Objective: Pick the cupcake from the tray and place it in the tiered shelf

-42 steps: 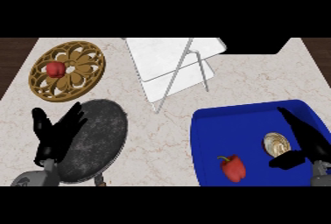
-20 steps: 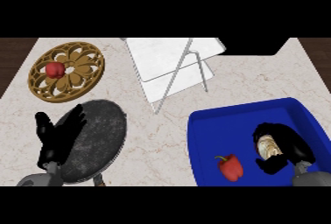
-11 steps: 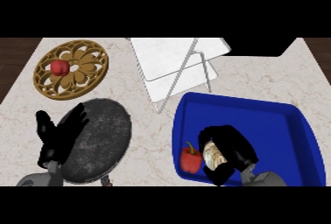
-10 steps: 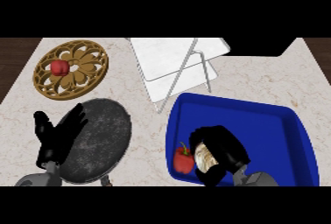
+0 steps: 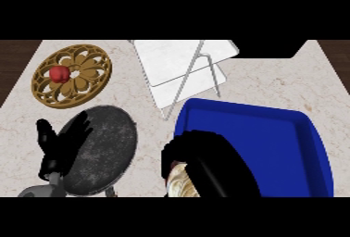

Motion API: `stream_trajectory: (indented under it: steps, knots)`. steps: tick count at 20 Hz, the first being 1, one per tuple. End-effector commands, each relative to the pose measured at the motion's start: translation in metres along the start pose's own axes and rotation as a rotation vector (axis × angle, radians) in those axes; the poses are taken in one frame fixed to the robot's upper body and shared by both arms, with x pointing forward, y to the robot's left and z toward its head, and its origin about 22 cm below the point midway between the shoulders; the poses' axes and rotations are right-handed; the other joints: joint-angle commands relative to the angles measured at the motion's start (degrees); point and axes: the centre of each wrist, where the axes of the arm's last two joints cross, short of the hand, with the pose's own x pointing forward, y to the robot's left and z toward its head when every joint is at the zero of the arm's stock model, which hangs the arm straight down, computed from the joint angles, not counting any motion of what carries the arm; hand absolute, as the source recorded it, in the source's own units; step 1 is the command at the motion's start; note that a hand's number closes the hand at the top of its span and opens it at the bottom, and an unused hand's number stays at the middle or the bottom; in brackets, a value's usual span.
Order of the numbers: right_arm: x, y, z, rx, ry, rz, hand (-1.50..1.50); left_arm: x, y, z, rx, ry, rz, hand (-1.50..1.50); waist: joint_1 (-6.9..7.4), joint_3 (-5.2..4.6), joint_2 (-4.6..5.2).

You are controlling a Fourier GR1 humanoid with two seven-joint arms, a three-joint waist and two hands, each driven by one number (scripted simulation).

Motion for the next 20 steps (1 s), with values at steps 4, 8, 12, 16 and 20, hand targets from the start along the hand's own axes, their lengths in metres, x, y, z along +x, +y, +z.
stream_trajectory:
  steps: [4,8,12,16,20]
  knots:
    - [0.049,-0.075,0.003,-0.148,0.023,-0.021,1.50,-0.008,0.002,-0.006,-0.001,0.014,-0.004,0.00,0.17,-0.15,0.39]
    - [0.063,-0.109,-0.023,-0.197,0.046,-0.003,1.50,-0.002,-0.005,-0.008,-0.013,0.032,0.002,0.00,0.15,-0.13,0.44]
    - [0.055,-0.148,-0.033,-0.203,0.084,-0.058,1.50,0.009,-0.005,-0.005,0.017,0.026,0.001,0.00,-0.08,-0.07,0.33]
    - [0.072,-0.180,-0.077,-0.286,0.104,-0.088,1.50,-0.007,-0.001,-0.005,-0.003,0.012,-0.005,0.00,0.42,-0.14,0.52]
    - [0.058,-0.196,-0.091,-0.294,0.114,-0.057,1.50,0.009,-0.017,-0.004,-0.007,0.014,0.003,0.00,0.31,-0.07,0.46]
